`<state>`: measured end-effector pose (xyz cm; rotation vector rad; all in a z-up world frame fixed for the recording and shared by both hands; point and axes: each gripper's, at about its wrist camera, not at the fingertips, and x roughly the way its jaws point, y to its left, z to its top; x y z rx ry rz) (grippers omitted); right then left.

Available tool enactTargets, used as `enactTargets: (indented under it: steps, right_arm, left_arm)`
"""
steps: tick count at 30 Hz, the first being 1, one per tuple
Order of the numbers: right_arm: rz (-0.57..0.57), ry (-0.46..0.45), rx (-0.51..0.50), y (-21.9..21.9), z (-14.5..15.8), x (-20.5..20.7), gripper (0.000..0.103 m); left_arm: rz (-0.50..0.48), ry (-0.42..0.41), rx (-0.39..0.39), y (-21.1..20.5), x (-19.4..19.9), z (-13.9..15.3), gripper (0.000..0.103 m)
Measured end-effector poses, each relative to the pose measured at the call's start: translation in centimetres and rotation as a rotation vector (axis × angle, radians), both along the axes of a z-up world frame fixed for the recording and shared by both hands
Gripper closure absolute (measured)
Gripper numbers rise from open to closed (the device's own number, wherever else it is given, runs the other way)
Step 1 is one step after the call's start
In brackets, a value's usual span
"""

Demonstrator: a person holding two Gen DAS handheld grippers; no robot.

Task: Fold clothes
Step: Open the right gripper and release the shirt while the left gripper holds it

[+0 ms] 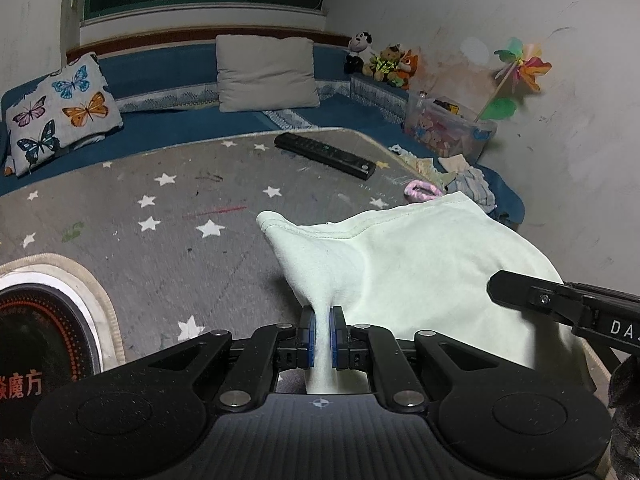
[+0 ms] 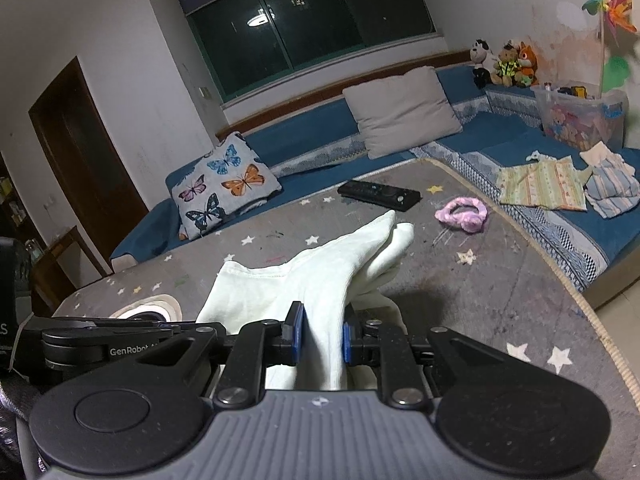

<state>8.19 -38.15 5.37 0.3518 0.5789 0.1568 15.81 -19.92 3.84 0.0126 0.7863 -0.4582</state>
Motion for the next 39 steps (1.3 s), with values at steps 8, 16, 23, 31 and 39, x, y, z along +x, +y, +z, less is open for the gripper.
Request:
enactTargets:
  steps: [8,16,23,31,39]
  right_arm:
    - [0.004,0.06,0.017,-0.1,-2.2,0.9,0.085]
    - [-0.024,0.118,-0.009,-0.5,-4.0,1.2,0.077]
    - [-0.054,0.06,-0.072,-0.3,-2.6,0.4,0.075]
    - [0.018,0.006,-0.108,2.0,-2.2,-0.1,0.074]
    - [-0.076,0.001,-0.188,2.5,-2.2,-0.8,0.074]
  left_arm:
    - [0.007,0.043,0.024,0.0,0.5,-1.8,0.095]
    - [0.006,0.056,0.039,0.0,0.6,-2.7,0.095]
    - [0.004,0.051,0.047,0.0,0.4,-2.9,0.095]
    - [0.002,0.052,0.049,0.2,0.4,-3.1,0.095]
    - [-0.002,0.054,0.045,0.6,0.3,-3.3,0.095]
